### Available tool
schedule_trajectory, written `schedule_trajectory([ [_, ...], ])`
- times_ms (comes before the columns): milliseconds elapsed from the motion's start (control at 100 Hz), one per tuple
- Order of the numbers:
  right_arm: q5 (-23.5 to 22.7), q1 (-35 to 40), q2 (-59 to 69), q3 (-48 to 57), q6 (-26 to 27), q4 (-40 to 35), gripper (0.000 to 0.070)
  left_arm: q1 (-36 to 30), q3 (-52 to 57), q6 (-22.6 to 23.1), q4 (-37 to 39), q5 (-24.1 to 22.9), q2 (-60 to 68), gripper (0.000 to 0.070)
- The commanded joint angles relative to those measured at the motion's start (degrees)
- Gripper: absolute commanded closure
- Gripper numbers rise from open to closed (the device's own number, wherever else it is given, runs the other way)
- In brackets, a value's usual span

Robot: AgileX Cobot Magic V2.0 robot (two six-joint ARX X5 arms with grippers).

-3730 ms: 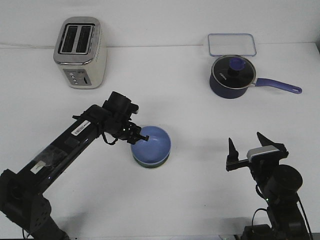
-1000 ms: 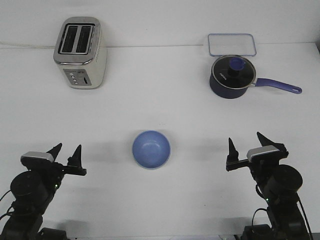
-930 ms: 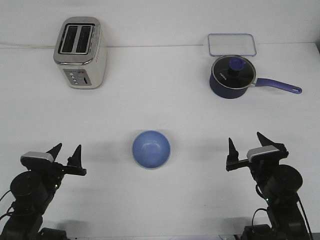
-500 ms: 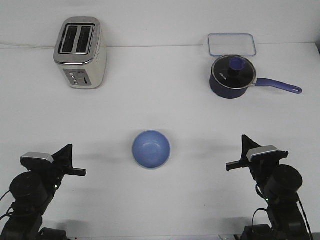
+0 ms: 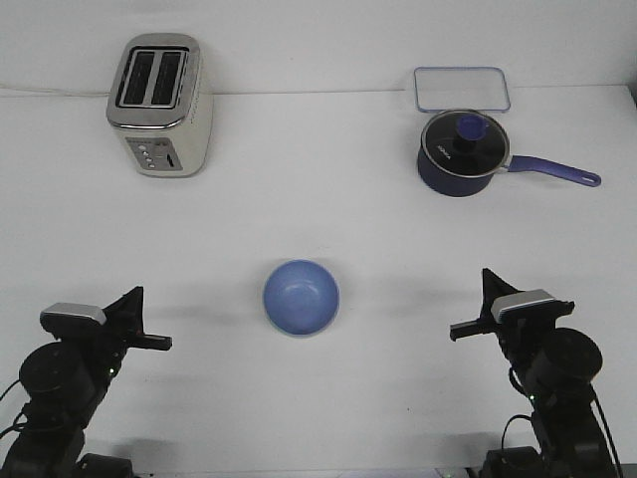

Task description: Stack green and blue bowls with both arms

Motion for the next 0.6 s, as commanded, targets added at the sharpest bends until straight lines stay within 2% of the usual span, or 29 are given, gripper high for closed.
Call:
schedule_trajectory([
  [0,0.02,0.11,0.24,0.09,0.39,0.61,0.0700,-0.11,0.66,0.04,0.63,-0.26,0.07,0.0690],
  [310,0.02,0.11,0.24,0.09,0.37,0.63,0.0700,-0.11,0.66,0.07,0.68,-0.26,0.07,0.0690],
  [420,0.00,0.11,0.22,0.09,0.37,0.63,0.0700,0.02,0.59,2.91,0.17,-0.37,-0.90,0.0689],
  [590,0.02,0.11,0.24,0.09,0.39,0.61,0.0700,0.39,-1.36,2.78,5.66,-0.37,-4.63,0.0689],
])
